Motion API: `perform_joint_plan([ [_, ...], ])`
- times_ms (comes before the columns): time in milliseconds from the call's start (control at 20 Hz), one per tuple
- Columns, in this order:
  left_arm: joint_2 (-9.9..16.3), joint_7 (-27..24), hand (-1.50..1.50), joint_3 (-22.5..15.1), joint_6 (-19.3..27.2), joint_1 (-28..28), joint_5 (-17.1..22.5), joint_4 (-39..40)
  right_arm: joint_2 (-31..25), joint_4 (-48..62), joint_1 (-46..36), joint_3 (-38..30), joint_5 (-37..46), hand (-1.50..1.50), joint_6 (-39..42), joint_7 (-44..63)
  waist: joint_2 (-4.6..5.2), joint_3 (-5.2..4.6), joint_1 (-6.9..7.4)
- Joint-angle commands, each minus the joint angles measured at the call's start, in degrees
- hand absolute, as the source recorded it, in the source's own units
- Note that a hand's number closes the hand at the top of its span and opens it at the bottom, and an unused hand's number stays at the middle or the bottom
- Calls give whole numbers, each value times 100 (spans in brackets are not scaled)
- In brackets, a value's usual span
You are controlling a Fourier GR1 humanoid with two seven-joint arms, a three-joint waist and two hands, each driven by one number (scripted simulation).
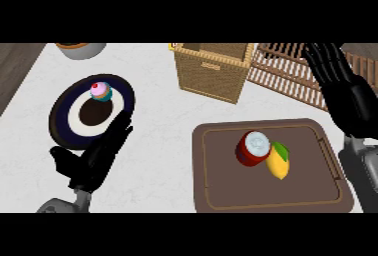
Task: Pick the lemon from the tray and place it in the tiered shelf
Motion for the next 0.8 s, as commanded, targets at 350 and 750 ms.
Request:
perform_joint_plan([
  [350, 524, 663, 0, 813, 646, 539, 85, 731, -1684, 1041, 2054, -1329, 1453, 150, -1179, 743, 209, -88, -390],
  [750, 318, 920, 0, 834, 493, 74, -147, 1296, -1428, 859, 3436, -1952, 494, -150, 258, -670, 105, -71, -93],
])
